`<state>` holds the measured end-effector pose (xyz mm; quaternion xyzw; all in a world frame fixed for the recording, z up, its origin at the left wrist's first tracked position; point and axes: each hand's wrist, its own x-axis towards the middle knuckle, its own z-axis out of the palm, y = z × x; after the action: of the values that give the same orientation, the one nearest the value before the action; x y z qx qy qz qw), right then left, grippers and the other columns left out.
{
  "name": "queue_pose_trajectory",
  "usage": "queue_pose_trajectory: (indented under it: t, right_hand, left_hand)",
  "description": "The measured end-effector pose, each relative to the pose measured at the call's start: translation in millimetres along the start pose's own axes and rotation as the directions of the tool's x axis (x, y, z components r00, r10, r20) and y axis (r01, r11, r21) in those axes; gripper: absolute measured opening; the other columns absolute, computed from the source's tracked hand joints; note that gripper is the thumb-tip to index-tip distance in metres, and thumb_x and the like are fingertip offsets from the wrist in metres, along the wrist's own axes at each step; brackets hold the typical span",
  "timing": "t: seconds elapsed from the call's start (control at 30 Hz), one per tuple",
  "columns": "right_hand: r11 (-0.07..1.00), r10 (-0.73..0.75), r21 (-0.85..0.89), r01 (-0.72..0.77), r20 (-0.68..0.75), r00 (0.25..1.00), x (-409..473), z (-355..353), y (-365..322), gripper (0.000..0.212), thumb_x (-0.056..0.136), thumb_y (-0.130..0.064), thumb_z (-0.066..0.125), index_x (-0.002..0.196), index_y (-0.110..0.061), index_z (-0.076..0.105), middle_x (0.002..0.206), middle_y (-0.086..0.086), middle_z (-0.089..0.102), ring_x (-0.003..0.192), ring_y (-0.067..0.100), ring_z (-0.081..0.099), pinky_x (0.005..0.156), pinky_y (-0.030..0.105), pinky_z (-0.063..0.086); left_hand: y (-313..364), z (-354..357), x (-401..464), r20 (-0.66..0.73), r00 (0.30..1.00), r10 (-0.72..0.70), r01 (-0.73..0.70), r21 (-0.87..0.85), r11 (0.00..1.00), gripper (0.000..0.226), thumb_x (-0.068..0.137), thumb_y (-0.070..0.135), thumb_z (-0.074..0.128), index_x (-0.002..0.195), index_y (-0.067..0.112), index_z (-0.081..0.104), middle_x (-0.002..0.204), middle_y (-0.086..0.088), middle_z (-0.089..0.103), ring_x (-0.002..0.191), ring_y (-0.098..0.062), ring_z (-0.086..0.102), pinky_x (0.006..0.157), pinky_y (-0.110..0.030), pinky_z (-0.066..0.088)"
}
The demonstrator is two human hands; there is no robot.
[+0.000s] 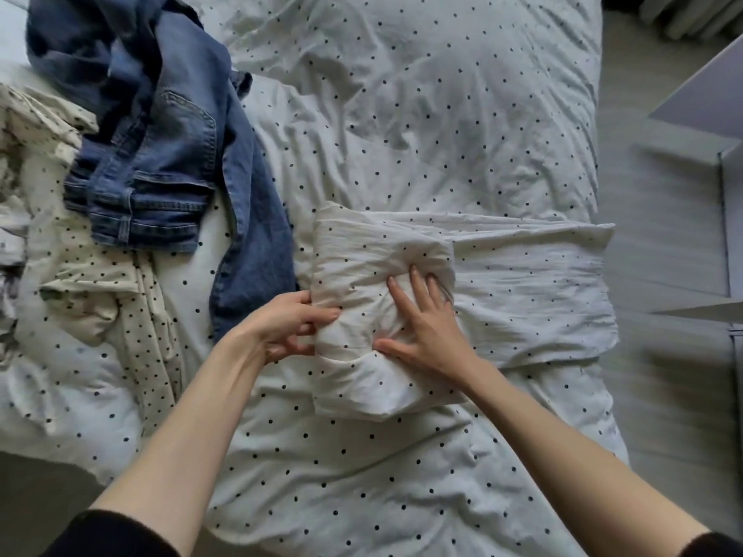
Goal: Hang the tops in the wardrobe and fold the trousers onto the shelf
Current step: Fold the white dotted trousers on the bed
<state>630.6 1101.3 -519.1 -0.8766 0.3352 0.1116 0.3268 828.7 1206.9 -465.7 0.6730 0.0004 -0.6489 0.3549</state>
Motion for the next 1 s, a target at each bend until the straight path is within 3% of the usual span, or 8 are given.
queue_pose_trajectory:
  t: [0.2, 0.4, 0.5, 0.6, 0.7, 0.8, 0.93, 1.0]
  right_hand:
    - [0.97, -0.196, 0.145, 0.194, -0.001, 0.981, 7, -2, -76, 0.1, 0.078, -0.059, 0.064, 0.148, -0.037, -0.004, 0.158, 0.005, -0.014, 0.145, 0.032, -0.01, 0.118, 0.049, 0.004]
    - [0.878, -0.277, 0.425, 0.222, 0.071, 0.958, 34, -15, -129, 0.094, 0.079, -0.044, 0.071, 0.15, -0.032, 0.012, 0.16, 0.003, -0.002, 0.147, 0.019, -0.002, 0.119, 0.043, 0.009]
    - [0.849, -0.183, 0.516, 0.114, 0.085, 0.979, 26, -32, -106, 0.078, 0.08, -0.046, 0.068, 0.147, -0.034, 0.028, 0.158, -0.004, 0.016, 0.143, 0.012, 0.019, 0.118, 0.038, 0.019]
    - [0.64, -0.048, 0.765, -0.079, 0.143, 0.989, 0, -55, -57, 0.046, 0.08, -0.058, 0.057, 0.123, -0.043, 0.054, 0.143, -0.008, 0.045, 0.118, 0.0, 0.052, 0.1, 0.03, 0.042]
    - [0.341, 0.098, 0.912, -0.227, 0.205, 0.974, -19, -74, -9, 0.046, 0.077, -0.062, 0.048, 0.117, -0.04, 0.055, 0.136, -0.007, 0.053, 0.112, 0.006, 0.057, 0.095, 0.036, 0.047]
    - [0.202, 0.18, 0.944, -0.261, 0.226, 0.957, -25, -79, 20, 0.053, 0.076, -0.064, 0.045, 0.12, -0.037, 0.055, 0.132, -0.008, 0.055, 0.117, 0.014, 0.055, 0.094, 0.043, 0.048]
    - [0.397, 0.221, 0.879, -0.263, 0.187, 0.957, -26, -71, 25, 0.062, 0.08, -0.06, 0.055, 0.131, -0.024, 0.05, 0.134, -0.011, 0.052, 0.122, 0.008, 0.049, 0.104, 0.033, 0.039]
    - [0.439, 0.265, 0.847, -0.299, 0.196, 0.944, -23, -66, 27, 0.048, 0.087, -0.044, 0.061, 0.129, -0.023, 0.048, 0.131, -0.006, 0.054, 0.113, 0.008, 0.056, 0.095, 0.029, 0.046]
  left_hand:
    - [15, -48, -79, -0.071, 0.99, 0.124, -0.116, 0.1, 0.988, 0.03, 0.085, 0.002, 0.061, 0.113, 0.013, 0.06, 0.109, -0.004, 0.069, 0.101, -0.022, 0.064, 0.078, -0.038, 0.057]
    - [49, -68, -123, -0.175, 0.941, 0.289, -0.235, 0.277, 0.932, 0.023, 0.089, 0.003, 0.059, 0.104, 0.022, 0.06, 0.082, 0.013, 0.071, 0.067, -0.003, 0.065, 0.05, -0.025, 0.053]
    - [53, -42, -112, -0.214, 0.937, 0.277, -0.222, 0.248, 0.943, 0.024, 0.091, 0.004, 0.058, 0.112, 0.016, 0.057, 0.089, 0.003, 0.068, 0.067, -0.011, 0.063, 0.051, -0.03, 0.058]
    - [57, 3, -89, -0.171, 0.946, 0.274, -0.235, 0.219, 0.947, 0.027, 0.091, 0.006, 0.058, 0.116, 0.011, 0.052, 0.096, -0.003, 0.065, 0.076, -0.018, 0.064, 0.051, -0.031, 0.057]
    - [62, 54, -65, -0.107, 0.939, 0.327, -0.29, 0.267, 0.919, 0.033, 0.087, 0.01, 0.063, 0.118, 0.01, 0.051, 0.103, -0.007, 0.062, 0.085, -0.022, 0.066, 0.061, -0.036, 0.059]
    - [56, 93, -41, 0.08, 0.942, 0.327, -0.32, 0.511, 0.798, 0.046, 0.089, 0.022, 0.06, 0.133, 0.016, 0.047, 0.129, -0.002, 0.056, 0.111, -0.017, 0.057, 0.079, -0.025, 0.052]
    - [28, 90, -25, 0.109, 0.954, 0.279, -0.276, 0.681, 0.678, 0.049, 0.097, 0.029, 0.049, 0.143, 0.02, 0.037, 0.149, -0.001, 0.037, 0.134, -0.015, 0.038, 0.102, -0.024, 0.031]
    - [15, 77, -23, 0.088, 0.943, 0.322, -0.283, 0.724, 0.63, 0.048, 0.097, 0.026, 0.048, 0.144, 0.02, 0.036, 0.151, 0.001, 0.034, 0.136, -0.013, 0.033, 0.108, -0.025, 0.026]
